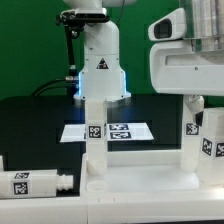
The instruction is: Assemble desk
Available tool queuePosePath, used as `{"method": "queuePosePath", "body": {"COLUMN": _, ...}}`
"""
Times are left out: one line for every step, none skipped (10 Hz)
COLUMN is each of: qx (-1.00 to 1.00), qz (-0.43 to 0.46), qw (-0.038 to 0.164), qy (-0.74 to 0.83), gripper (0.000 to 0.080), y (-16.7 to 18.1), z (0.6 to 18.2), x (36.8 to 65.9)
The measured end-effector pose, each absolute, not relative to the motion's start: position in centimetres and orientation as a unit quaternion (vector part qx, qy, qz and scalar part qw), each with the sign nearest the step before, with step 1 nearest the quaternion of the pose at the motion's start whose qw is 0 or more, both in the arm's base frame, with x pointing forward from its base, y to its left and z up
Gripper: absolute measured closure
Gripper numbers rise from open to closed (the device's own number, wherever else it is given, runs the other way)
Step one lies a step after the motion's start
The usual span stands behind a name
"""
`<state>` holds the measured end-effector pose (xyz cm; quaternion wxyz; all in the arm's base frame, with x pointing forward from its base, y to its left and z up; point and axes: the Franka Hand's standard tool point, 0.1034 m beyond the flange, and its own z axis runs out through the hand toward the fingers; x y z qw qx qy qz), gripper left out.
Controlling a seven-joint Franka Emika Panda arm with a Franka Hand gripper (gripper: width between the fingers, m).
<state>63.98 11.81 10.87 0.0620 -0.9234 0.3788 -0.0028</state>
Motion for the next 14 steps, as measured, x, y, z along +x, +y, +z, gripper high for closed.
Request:
{"method": "queuePosePath", "body": {"qx": -0.935, "qz": -0.005, "qw": 0.061, "qy": 0.350, "gripper": 0.0159, "y": 11.70, "z": 10.86, "x": 63.99}}
{"method": "queuePosePath", "body": {"qx": -0.944, "qz": -0.006, "qw": 0.061, "qy": 0.324, "gripper": 0.0159, "y": 11.67, "z": 10.84, "x": 63.99}}
{"method": "queuePosePath", "body": {"qx": -0.958, "qz": -0.009, "qw": 0.061, "qy": 0.281, "gripper": 0.0159, "y": 11.66, "z": 10.84, "x": 63.99}}
{"method": "queuePosePath", "body": {"qx": -0.982, "qz": -0.017, "qw": 0.054, "qy": 0.179, "gripper": 0.0151, "y": 11.61, "z": 10.97, "x": 64.03}}
{"method": "queuePosePath", "body": {"qx": -0.994, "qz": -0.023, "qw": 0.053, "qy": 0.097, "gripper": 0.0150, "y": 11.44, "z": 11.14, "x": 64.13}}
{"method": "queuePosePath", "body": {"qx": -0.993, "qz": -0.022, "qw": 0.053, "qy": 0.099, "gripper": 0.0150, "y": 11.38, "z": 11.05, "x": 64.09}}
{"method": "queuePosePath", "body": {"qx": -0.992, "qz": -0.021, "qw": 0.053, "qy": 0.117, "gripper": 0.0150, "y": 11.37, "z": 11.03, "x": 64.08}}
{"method": "queuePosePath", "body": {"qx": -0.991, "qz": -0.021, "qw": 0.053, "qy": 0.124, "gripper": 0.0286, "y": 11.35, "z": 11.02, "x": 64.08}}
{"method": "queuePosePath", "body": {"qx": -0.987, "qz": -0.019, "qw": 0.054, "qy": 0.152, "gripper": 0.0286, "y": 11.37, "z": 11.00, "x": 64.08}}
{"method": "queuePosePath", "body": {"qx": -0.979, "qz": -0.014, "qw": 0.053, "qy": 0.198, "gripper": 0.0414, "y": 11.12, "z": 10.93, "x": 63.97}}
{"method": "queuePosePath", "body": {"qx": -0.974, "qz": -0.013, "qw": 0.053, "qy": 0.221, "gripper": 0.0414, "y": 11.10, "z": 10.91, "x": 63.98}}
{"method": "queuePosePath", "body": {"qx": -0.956, "qz": -0.004, "qw": 0.053, "qy": 0.288, "gripper": 0.0444, "y": 11.41, "z": 10.92, "x": 63.97}}
{"method": "queuePosePath", "body": {"qx": -0.932, "qz": 0.002, "qw": 0.048, "qy": 0.360, "gripper": 0.0511, "y": 11.34, "z": 10.79, "x": 63.89}}
{"method": "queuePosePath", "body": {"qx": -0.892, "qz": 0.007, "qw": 0.048, "qy": 0.450, "gripper": 0.0511, "y": 11.50, "z": 10.81, "x": 63.86}}
